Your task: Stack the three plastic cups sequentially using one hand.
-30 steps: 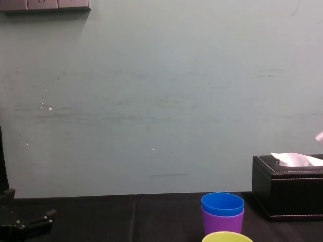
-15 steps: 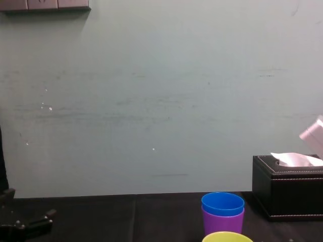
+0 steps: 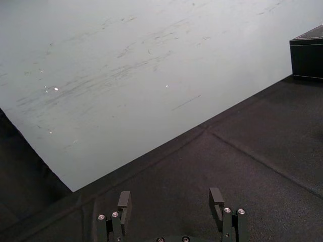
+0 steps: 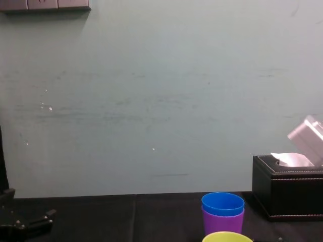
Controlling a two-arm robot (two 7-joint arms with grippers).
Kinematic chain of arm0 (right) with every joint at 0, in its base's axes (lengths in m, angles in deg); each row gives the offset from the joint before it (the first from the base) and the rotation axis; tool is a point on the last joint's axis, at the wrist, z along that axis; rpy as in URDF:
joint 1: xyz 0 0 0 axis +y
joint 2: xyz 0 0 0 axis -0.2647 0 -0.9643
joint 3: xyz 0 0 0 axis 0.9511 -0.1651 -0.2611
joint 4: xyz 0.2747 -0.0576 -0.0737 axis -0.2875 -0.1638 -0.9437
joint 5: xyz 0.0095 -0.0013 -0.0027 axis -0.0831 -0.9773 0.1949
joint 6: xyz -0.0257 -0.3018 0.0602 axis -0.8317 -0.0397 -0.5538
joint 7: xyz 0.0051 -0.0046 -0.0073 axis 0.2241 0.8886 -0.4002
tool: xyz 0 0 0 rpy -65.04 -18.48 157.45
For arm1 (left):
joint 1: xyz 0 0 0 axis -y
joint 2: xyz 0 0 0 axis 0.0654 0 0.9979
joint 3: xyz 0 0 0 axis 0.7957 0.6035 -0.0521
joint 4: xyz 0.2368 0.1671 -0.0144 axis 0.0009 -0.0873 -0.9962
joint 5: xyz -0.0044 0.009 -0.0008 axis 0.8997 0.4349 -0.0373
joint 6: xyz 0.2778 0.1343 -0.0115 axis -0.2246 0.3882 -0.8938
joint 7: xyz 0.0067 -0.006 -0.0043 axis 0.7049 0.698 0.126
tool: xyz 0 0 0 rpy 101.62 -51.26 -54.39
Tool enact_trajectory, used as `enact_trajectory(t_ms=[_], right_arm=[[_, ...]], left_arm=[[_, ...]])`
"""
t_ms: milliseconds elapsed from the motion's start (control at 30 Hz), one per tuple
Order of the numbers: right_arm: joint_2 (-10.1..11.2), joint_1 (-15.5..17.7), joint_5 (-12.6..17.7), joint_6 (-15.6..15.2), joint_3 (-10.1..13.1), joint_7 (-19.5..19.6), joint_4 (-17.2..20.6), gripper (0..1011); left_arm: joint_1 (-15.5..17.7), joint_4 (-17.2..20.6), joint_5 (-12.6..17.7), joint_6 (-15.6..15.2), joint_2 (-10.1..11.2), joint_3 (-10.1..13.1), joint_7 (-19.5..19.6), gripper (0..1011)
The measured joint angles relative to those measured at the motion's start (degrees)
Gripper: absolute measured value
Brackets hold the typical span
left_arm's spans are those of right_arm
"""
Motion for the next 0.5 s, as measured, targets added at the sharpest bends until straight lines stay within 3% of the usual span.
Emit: enact_trajectory(t_ms=[500], right_arm=[[-1.1,0.1,-0.5,0.7,-0.1,0.5,-0.9,1003]], left_arm=[[0.0,0.0,0.0,0.0,0.0,0.0,0.0,1011]])
